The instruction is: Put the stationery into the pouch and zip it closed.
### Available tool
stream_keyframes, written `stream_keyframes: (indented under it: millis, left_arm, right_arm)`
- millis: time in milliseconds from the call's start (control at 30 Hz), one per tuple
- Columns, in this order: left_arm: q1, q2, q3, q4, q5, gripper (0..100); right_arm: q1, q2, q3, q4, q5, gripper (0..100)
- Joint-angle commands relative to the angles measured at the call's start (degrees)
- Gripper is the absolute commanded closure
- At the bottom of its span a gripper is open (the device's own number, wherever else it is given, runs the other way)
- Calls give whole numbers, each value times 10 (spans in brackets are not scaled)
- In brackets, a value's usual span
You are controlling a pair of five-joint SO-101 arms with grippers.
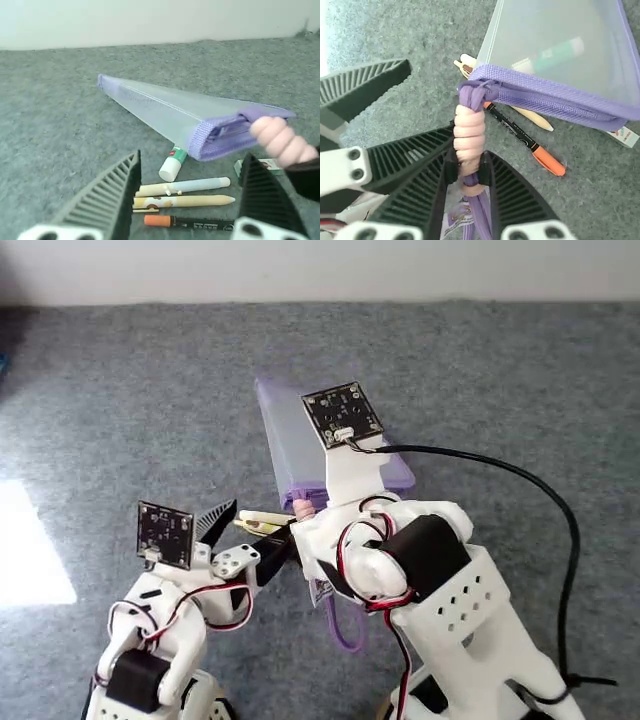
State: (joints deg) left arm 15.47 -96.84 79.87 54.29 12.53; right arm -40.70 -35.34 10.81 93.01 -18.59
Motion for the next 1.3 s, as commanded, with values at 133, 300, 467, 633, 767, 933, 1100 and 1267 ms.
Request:
stream_keyframes:
  millis: [133, 300, 467, 633, 767, 933, 1100, 1267]
  left_arm:
    - [5, 2, 3, -47, 17, 768]
    - [5, 2, 47, -76, 17, 769]
    - [20, -1, 55, -83, 17, 769]
    - [55, -2, 38, -71, 17, 769]
    - [57, -2, 29, -37, 16, 769]
    - [55, 2, 32, -52, 16, 769]
    - [55, 3, 83, -110, -5, 769]
    - [55, 3, 92, -135, -8, 769]
  right_arm:
    - [5, -20, -5, 40, -3, 991]
    - [5, -22, -5, 58, -3, 991]
    - [5, -19, -5, 53, -3, 991]
    - [7, -18, -5, 52, -3, 991]
    - [7, -17, -6, 47, -3, 991]
    - [4, -17, -5, 40, -3, 991]
    - [4, -17, -5, 44, 1, 991]
    - [4, -22, 7, 43, 18, 991]
